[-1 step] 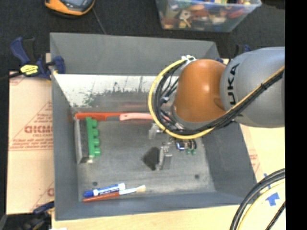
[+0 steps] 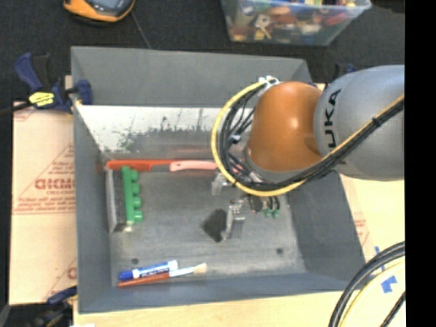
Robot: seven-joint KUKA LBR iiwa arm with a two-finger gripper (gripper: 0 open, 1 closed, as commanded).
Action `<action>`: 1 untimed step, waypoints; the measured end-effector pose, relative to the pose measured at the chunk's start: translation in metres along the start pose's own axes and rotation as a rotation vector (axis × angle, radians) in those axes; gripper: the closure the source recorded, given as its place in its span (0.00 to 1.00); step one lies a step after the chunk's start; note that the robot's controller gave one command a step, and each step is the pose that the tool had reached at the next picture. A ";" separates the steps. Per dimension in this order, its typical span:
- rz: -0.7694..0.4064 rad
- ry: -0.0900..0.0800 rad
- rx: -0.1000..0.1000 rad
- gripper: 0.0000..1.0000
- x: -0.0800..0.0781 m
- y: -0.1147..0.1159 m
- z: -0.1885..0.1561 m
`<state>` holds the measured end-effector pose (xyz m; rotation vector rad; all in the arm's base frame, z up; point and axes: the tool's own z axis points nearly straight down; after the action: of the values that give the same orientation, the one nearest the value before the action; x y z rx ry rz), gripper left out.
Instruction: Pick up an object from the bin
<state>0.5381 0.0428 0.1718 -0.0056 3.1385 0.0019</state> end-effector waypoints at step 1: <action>-0.291 -0.004 0.001 0.00 -0.031 -0.029 0.077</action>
Offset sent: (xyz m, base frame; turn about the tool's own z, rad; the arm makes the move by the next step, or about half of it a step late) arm 0.0262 -0.0375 -0.1018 -0.4711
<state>0.5694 0.0139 0.0945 -0.4596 3.1001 -0.0007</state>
